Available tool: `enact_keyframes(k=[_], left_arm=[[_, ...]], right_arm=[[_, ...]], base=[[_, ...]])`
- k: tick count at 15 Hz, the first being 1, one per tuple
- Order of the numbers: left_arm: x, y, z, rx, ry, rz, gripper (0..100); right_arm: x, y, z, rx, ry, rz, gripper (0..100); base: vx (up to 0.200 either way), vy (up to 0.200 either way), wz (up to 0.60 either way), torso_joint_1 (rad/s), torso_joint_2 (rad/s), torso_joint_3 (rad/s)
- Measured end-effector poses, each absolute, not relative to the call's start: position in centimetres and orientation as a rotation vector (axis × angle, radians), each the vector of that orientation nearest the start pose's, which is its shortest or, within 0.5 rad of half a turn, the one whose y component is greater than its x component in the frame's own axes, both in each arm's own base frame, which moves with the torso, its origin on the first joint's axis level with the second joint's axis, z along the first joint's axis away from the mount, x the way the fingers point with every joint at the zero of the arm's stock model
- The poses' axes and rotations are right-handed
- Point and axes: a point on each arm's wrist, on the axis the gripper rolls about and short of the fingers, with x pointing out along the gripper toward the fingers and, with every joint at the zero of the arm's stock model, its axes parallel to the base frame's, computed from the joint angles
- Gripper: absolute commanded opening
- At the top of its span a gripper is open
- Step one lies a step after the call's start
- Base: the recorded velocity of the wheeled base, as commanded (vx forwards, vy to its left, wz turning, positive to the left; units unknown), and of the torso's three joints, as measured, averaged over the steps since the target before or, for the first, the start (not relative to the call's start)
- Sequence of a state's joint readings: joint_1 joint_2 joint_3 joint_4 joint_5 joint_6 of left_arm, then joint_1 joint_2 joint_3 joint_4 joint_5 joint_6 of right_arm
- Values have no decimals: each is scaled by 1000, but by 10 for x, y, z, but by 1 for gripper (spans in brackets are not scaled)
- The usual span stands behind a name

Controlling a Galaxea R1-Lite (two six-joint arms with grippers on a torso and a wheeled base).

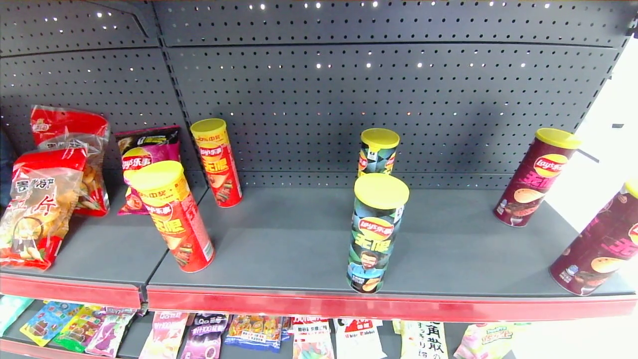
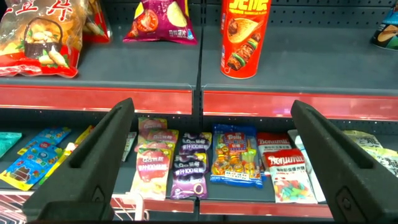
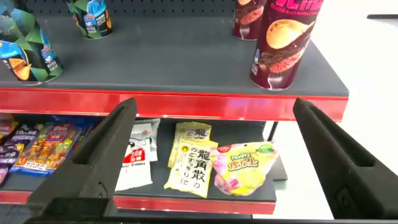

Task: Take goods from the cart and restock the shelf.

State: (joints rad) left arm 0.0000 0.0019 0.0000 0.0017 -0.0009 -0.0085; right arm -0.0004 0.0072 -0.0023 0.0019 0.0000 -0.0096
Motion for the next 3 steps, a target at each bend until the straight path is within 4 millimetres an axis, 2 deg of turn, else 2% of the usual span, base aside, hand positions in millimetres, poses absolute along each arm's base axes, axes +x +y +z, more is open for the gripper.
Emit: enact_keyframes(k=[3], left_arm=[[-23,0,75,-9,4,0,100]], right_arm=[[-23,0,75,-9,2,-2,100]], base=[[0,0,0,0,0,0]])
